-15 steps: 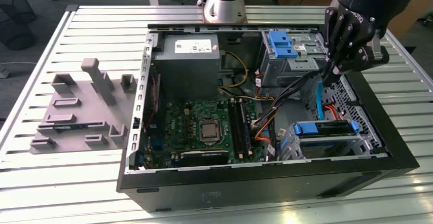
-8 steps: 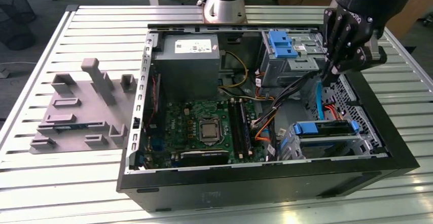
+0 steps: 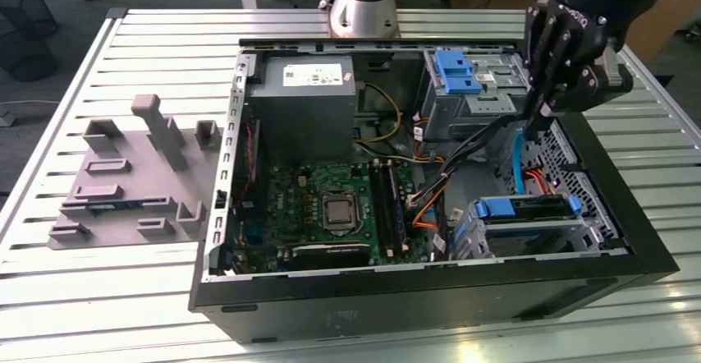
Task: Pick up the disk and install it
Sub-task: 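Insert the second disk wire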
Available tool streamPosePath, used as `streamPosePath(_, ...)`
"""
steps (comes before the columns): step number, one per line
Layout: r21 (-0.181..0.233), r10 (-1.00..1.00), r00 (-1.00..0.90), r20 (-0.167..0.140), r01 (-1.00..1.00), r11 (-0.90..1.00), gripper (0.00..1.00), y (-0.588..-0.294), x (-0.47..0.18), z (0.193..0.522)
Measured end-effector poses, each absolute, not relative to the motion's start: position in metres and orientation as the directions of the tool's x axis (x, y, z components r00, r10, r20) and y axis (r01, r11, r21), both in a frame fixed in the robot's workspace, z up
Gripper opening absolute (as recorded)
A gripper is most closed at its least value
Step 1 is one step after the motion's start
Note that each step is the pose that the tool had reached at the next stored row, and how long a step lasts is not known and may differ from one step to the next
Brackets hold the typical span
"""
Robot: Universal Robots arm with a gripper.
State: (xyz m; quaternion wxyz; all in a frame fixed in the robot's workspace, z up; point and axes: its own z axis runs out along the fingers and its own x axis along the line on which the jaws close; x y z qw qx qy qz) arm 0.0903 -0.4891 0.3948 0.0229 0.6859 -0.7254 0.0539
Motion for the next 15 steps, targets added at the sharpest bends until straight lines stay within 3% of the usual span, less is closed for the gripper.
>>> streamPosePath(15,-0.049,-0.989,-0.060,0.136,-0.997,0.053,0.25,-0.484,0.090,0.382)
